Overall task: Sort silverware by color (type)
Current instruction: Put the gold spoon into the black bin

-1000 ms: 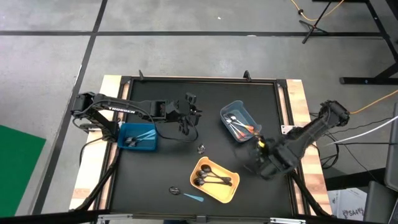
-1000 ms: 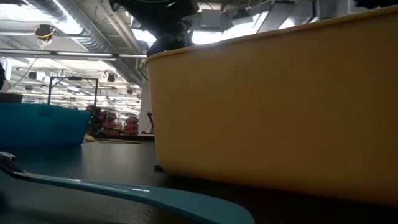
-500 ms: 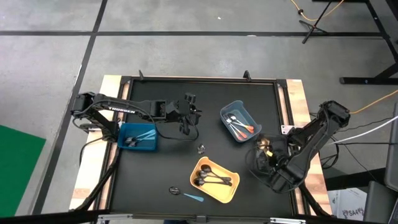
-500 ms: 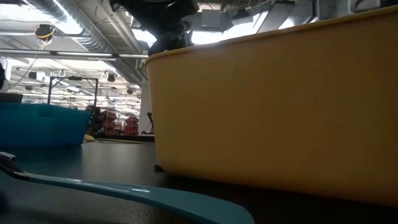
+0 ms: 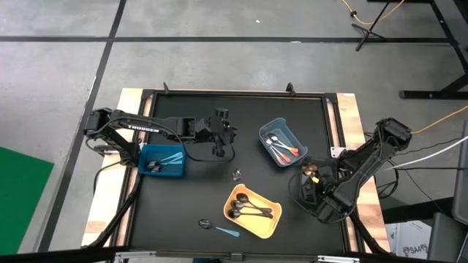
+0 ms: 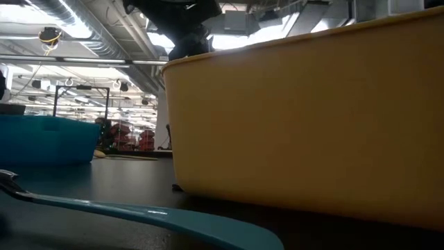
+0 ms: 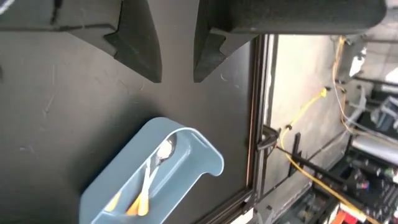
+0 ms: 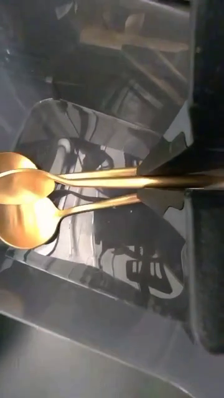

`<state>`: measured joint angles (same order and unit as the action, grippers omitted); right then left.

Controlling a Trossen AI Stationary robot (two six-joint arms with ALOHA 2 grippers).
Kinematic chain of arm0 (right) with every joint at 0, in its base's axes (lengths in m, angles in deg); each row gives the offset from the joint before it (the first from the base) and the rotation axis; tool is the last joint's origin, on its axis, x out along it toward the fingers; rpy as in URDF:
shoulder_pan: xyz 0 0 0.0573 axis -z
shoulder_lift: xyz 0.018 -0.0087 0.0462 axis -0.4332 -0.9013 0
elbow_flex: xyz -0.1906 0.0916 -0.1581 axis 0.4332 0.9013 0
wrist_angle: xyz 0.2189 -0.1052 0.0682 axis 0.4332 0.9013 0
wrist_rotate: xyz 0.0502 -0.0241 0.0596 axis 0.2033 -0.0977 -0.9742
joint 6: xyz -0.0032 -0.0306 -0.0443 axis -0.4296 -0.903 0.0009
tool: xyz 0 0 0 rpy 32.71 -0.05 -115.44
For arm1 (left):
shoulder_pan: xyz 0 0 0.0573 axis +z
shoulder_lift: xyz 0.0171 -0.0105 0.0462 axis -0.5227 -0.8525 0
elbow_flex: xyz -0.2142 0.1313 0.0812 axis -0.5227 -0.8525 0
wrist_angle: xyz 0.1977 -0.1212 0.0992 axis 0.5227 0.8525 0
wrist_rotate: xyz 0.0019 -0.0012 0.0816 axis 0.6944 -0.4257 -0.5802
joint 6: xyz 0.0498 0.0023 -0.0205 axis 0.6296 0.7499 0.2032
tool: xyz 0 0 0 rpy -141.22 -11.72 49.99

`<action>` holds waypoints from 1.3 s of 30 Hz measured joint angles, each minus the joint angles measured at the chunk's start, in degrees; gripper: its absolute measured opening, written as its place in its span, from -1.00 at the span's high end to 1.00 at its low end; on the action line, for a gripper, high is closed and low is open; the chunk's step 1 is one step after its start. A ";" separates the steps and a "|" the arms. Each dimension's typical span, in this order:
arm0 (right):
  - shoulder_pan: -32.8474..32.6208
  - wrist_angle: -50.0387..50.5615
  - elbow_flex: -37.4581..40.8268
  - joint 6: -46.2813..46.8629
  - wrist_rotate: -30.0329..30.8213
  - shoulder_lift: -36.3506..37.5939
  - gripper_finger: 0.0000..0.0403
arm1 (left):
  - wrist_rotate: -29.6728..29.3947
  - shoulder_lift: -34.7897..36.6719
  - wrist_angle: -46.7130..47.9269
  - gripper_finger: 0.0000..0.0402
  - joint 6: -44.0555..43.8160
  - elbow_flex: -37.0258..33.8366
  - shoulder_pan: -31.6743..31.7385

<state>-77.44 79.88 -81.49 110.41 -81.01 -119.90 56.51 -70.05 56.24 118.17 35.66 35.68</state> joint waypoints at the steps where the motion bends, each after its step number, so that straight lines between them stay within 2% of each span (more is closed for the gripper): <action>1: 0.00 0.01 0.08 0.00 -0.23 0.00 0.91 | -0.01 0.00 0.01 0.57 -0.69 0.00 0.28; 9: 0.02 -0.37 0.11 -1.11 -0.85 0.00 0.91 | -0.07 0.00 0.00 0.57 -6.45 0.00 3.59; 18: 0.02 -0.39 0.11 -1.07 -0.85 0.00 0.91 | 0.04 0.00 0.66 0.57 -7.62 0.00 6.25; 26: 0.02 -0.80 0.13 -1.19 -0.85 0.00 0.89 | 0.46 0.00 12.29 0.57 -11.50 0.00 11.56; 29: 0.02 -1.54 0.13 -1.29 -0.87 0.00 0.79 | 2.32 0.00 16.12 0.57 -13.48 0.00 14.56; 35: 0.02 -1.63 0.13 -1.40 -0.87 0.00 0.48 | 10.07 0.00 23.53 0.57 -14.62 0.00 22.16; 39: 0.02 -1.66 0.13 -1.53 -1.68 0.00 0.38 | 11.78 0.00 28.32 0.57 -14.60 0.00 27.26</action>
<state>-77.42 78.23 -81.36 108.88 -82.70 -119.90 68.28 -70.05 84.56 103.57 35.66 62.94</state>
